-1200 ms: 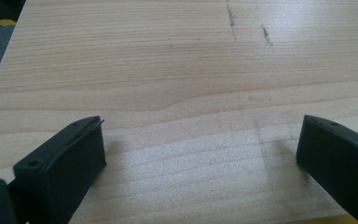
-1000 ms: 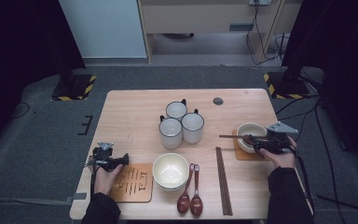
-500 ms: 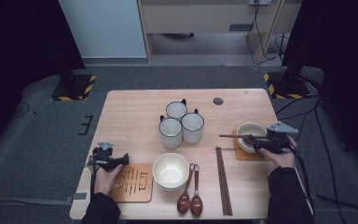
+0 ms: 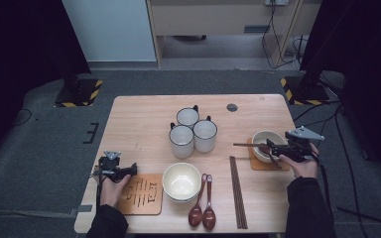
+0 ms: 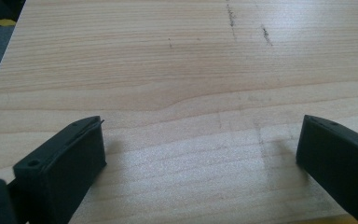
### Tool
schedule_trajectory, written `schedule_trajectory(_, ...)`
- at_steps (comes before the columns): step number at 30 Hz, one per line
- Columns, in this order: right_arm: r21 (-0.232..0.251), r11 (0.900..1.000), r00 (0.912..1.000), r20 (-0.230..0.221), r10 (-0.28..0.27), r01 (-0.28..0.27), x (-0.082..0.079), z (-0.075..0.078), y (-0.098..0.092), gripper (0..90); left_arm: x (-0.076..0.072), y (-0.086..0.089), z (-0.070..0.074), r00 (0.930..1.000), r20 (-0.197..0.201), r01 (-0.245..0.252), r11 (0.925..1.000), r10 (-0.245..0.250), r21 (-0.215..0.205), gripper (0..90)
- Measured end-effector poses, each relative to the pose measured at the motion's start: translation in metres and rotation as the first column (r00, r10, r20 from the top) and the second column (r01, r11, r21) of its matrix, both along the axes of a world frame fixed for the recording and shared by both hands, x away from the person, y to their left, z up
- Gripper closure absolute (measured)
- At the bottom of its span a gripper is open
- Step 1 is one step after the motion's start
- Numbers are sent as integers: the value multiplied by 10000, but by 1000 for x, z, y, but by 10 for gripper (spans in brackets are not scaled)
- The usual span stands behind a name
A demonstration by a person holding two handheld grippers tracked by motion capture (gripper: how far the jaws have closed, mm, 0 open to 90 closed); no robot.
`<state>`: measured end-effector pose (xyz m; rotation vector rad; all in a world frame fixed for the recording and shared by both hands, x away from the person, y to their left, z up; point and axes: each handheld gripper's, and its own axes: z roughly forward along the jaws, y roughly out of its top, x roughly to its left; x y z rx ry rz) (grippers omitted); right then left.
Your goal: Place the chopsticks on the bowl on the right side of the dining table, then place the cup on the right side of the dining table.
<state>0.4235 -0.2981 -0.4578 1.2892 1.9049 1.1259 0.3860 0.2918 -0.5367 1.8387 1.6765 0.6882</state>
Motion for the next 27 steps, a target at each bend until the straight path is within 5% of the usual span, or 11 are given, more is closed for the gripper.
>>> schedule_trajectory(7, 611, 9971, 9990, 75, 441, -445, -3, 19, 3, 183, 0, 0, 0, 10000, -1, 1, 10000, -1, 1, 3)
schedule_trajectory(27, 320, 9932, 9910, 771, 1092, -1119, -9, 58, 38, 218, 0, 0, 0, 10000, -20, 18, 10000, -18, 9, 1)
